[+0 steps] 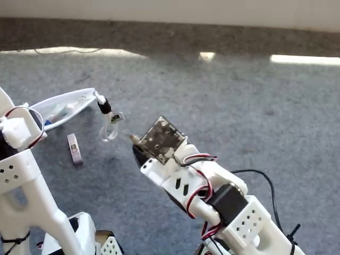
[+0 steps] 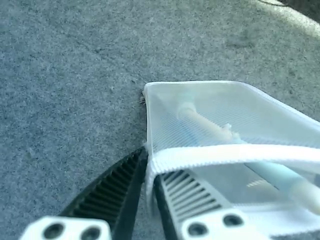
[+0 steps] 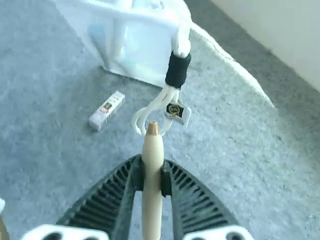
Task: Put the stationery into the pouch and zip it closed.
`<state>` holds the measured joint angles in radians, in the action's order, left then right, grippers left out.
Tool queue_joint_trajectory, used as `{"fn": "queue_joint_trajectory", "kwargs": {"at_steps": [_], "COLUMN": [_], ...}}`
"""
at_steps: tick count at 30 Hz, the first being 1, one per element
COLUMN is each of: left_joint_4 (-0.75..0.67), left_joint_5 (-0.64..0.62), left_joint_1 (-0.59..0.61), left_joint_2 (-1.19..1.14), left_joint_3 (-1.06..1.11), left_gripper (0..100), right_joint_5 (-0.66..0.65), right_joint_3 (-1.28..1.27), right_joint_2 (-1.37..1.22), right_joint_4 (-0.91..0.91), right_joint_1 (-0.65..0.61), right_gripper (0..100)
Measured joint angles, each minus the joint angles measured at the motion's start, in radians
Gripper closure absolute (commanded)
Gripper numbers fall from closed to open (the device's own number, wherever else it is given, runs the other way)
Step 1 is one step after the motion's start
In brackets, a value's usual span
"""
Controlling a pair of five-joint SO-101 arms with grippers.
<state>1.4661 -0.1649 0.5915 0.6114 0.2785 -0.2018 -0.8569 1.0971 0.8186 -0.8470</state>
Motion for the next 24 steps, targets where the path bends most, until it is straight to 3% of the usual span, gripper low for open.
{"fn": "queue_joint_trajectory", "kwargs": {"at_steps": [9, 24], "left_joint_4": [0.0, -0.002], "left_joint_5": [0.0, 0.008], "left_joint_1": [0.0, -0.08], "left_joint_2": [0.0, 0.003], "left_joint_3": [0.0, 0.032], "left_gripper": [99, 99], "right_joint_5": [0.17, 0.204], "right_joint_3": [0.063, 0.101], "right_joint_2": [0.008, 0.011], "right_joint_4": [-0.207, -0.589], "right_joint_1": [-0.002, -0.074], "right_gripper": [99.3, 99.3]}}
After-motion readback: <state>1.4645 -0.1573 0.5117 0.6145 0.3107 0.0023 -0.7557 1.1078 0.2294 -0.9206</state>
